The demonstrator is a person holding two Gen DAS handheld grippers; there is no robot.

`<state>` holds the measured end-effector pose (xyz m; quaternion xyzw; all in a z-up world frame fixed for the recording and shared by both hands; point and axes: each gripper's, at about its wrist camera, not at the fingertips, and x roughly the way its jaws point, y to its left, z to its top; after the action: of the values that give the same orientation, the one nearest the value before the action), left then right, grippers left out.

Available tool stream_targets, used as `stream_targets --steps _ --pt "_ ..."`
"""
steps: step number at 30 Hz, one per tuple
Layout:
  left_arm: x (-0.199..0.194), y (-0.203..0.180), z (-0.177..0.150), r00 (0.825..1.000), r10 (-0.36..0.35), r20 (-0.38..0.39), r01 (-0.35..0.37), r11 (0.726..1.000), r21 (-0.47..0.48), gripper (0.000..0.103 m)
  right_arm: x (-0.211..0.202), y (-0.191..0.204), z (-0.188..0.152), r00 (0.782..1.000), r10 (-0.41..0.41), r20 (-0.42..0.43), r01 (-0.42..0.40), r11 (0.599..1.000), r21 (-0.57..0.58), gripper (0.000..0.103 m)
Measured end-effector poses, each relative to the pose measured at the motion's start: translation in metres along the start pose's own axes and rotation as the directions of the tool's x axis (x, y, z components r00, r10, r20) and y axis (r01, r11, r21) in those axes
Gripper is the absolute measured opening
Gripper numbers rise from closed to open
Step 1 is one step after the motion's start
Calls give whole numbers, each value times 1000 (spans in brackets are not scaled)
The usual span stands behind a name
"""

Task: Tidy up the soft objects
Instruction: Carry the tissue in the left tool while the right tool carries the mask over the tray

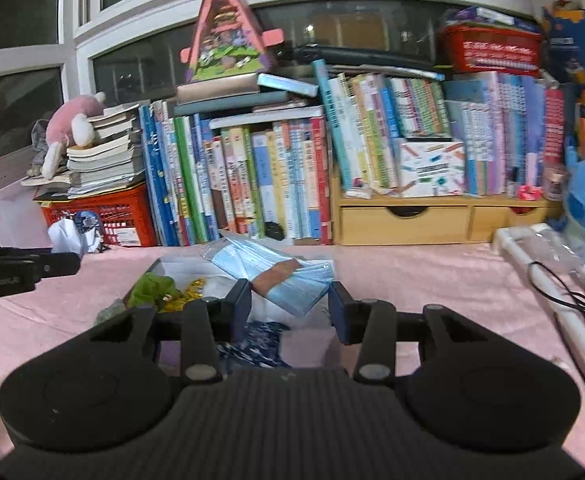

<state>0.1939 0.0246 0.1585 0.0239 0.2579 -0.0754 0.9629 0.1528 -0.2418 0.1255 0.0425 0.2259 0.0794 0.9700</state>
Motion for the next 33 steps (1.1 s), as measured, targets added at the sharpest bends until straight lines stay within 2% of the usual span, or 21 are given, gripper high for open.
stream_targets --steps 3,12,17,23,29,33 --pt "11 10 6 1000 5 -20 -5 1000 -4 21 16 6 9 999 18 -33 -17 1000 8 47" --pt "72 40 35 985 -75 -157 59 993 -104 21 67 25 36 992 15 -126 -15 1000 2 47" --pt "97 32 41 980 -73 -184 67 997 -37 21 101 33 45 981 -23 -194 22 1000 -8 47" --pt "136 25 47 965 -75 -250 67 997 -41 21 143 32 46 958 -59 -280 68 997 22 47" --pt "188 21 46 929 -72 -363 59 997 -47 21 175 32 46 941 -90 -327 109 993 41 47" --pt "207 22 40 916 -88 -390 55 994 -94 21 191 30 47 935 -83 -346 113 991 66 47"
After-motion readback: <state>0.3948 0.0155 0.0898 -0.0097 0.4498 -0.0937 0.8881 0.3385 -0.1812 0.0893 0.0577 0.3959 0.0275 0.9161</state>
